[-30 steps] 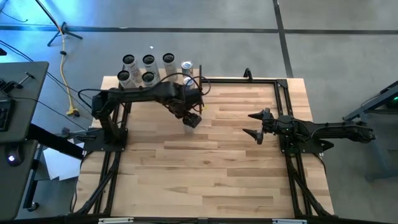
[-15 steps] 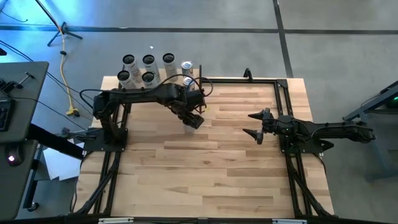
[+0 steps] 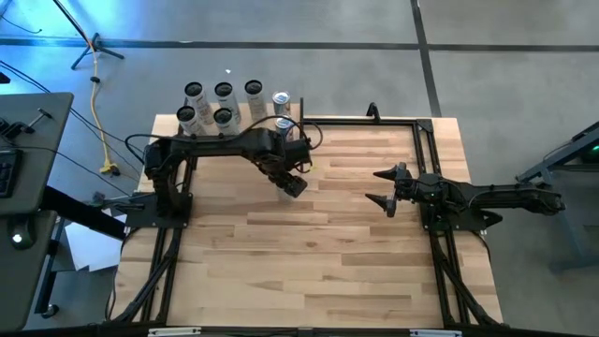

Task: Place canned beverage on shelf
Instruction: Put the white yellow soda can on the shelf aligned with the other white yellow soda can

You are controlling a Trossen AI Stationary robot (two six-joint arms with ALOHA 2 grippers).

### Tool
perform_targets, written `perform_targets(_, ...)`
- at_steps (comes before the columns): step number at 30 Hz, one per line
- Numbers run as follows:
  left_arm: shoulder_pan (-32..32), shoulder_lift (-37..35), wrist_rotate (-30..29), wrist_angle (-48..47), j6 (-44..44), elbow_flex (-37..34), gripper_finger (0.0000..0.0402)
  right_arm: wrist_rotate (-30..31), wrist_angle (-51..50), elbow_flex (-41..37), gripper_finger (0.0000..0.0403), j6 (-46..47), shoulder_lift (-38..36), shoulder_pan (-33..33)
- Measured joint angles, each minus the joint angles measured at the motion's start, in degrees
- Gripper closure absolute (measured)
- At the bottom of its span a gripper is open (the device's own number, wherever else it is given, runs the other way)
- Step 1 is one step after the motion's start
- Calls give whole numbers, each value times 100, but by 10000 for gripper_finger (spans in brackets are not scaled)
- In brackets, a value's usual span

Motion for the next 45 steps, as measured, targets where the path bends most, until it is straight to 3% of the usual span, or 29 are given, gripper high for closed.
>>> perform_targets(17,-1,-13,-275,31,534,7,207,0,0,0,3,0,0,1)
perform_targets(38,-348,-15,39,37,4282,11,207,0,0,0,3,0,-1,0)
perform_targets(45,-339,-17,63,-48,4793,12,206,0,0,0,3,0,-1,1)
